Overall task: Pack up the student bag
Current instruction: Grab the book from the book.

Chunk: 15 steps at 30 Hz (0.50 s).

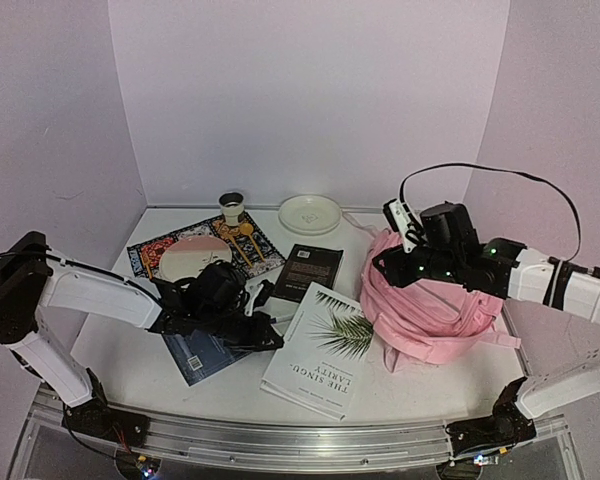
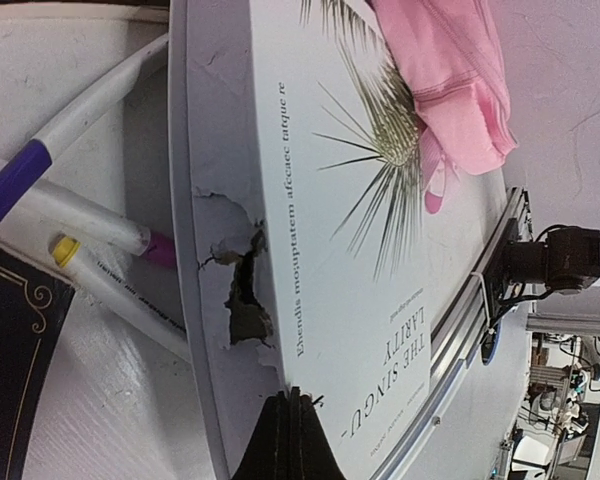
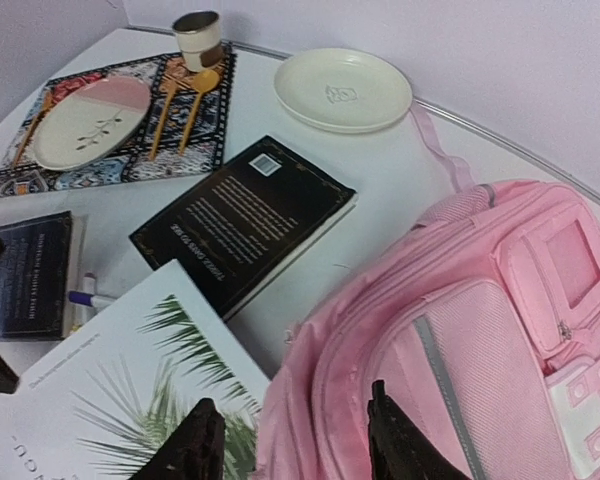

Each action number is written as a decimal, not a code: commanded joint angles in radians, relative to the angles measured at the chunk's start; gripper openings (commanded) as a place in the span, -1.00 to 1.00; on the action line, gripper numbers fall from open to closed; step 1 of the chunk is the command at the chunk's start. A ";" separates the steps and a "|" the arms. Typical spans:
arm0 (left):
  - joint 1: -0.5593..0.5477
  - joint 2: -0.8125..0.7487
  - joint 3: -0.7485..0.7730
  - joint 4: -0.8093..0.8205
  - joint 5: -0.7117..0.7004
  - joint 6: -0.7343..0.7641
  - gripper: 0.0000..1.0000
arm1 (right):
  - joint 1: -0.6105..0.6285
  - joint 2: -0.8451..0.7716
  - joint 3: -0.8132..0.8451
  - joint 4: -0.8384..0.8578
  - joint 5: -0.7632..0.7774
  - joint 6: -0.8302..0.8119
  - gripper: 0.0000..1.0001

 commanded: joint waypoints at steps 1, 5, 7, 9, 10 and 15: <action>0.007 -0.037 0.090 0.055 -0.017 0.045 -1.00 | 0.063 -0.030 -0.015 0.003 -0.059 -0.048 0.20; 0.035 -0.036 0.121 0.030 -0.016 0.071 -1.00 | 0.122 -0.035 -0.051 0.003 -0.064 -0.072 0.42; 0.049 -0.043 0.133 0.014 -0.020 0.086 -1.00 | 0.150 -0.040 -0.069 0.012 -0.068 -0.075 0.49; 0.066 -0.050 0.143 -0.003 -0.034 0.105 -1.00 | 0.180 -0.042 -0.085 0.022 -0.067 -0.076 0.56; 0.074 -0.051 0.148 -0.014 -0.040 0.114 -1.00 | 0.194 -0.043 -0.092 0.029 -0.067 -0.075 0.59; 0.121 -0.034 0.180 -0.043 -0.039 0.162 -1.00 | 0.269 -0.017 -0.108 0.081 -0.055 -0.079 0.69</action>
